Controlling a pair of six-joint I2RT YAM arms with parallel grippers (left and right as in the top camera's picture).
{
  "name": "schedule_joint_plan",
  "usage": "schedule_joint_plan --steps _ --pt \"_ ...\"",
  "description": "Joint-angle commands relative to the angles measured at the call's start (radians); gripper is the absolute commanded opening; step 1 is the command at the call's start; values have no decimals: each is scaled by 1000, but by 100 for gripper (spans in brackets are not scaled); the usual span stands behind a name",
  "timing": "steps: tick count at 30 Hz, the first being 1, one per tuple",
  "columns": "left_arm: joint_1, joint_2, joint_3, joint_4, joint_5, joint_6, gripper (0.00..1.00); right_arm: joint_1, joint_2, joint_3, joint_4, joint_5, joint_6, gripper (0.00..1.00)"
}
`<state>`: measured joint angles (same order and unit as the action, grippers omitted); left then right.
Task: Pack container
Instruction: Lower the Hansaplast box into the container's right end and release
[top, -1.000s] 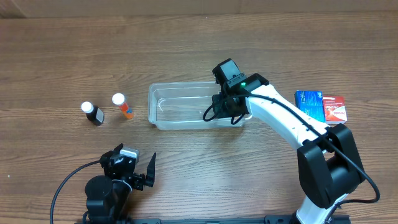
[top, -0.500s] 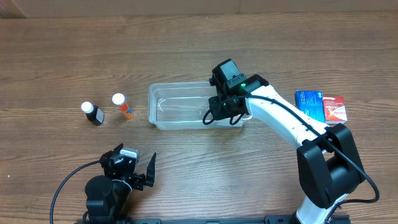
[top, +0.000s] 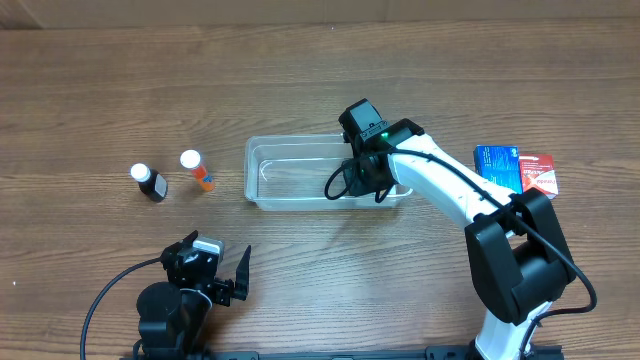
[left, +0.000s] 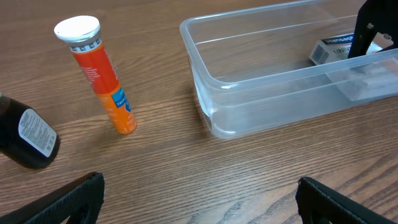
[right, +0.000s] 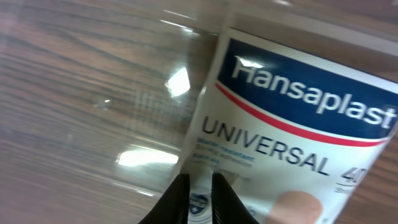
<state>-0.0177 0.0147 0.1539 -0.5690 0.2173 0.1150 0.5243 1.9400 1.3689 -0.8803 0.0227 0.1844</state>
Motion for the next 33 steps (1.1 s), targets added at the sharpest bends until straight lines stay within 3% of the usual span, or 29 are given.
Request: schedule_joint_plan --steps 1,5,8,11,16,26,33 --pt "8 -9 0 -5 12 20 100 -4 29 17 -14 74 1 15" --pt "8 -9 0 -5 12 20 100 -1 23 95 -77 81 -3 25" --pt "8 -9 0 -5 12 20 100 -1 4 187 -148 64 -3 28" --pt "8 -9 0 -5 12 20 100 -1 -11 243 -154 -111 -4 30" --pt "8 -9 0 -5 12 20 100 -1 9 211 -106 -174 -3 19" --pt "8 -9 0 -5 12 20 100 -3 142 179 -164 -136 -62 8" --pt "8 -9 0 -5 12 20 100 -3 142 180 -195 3 -60 8"
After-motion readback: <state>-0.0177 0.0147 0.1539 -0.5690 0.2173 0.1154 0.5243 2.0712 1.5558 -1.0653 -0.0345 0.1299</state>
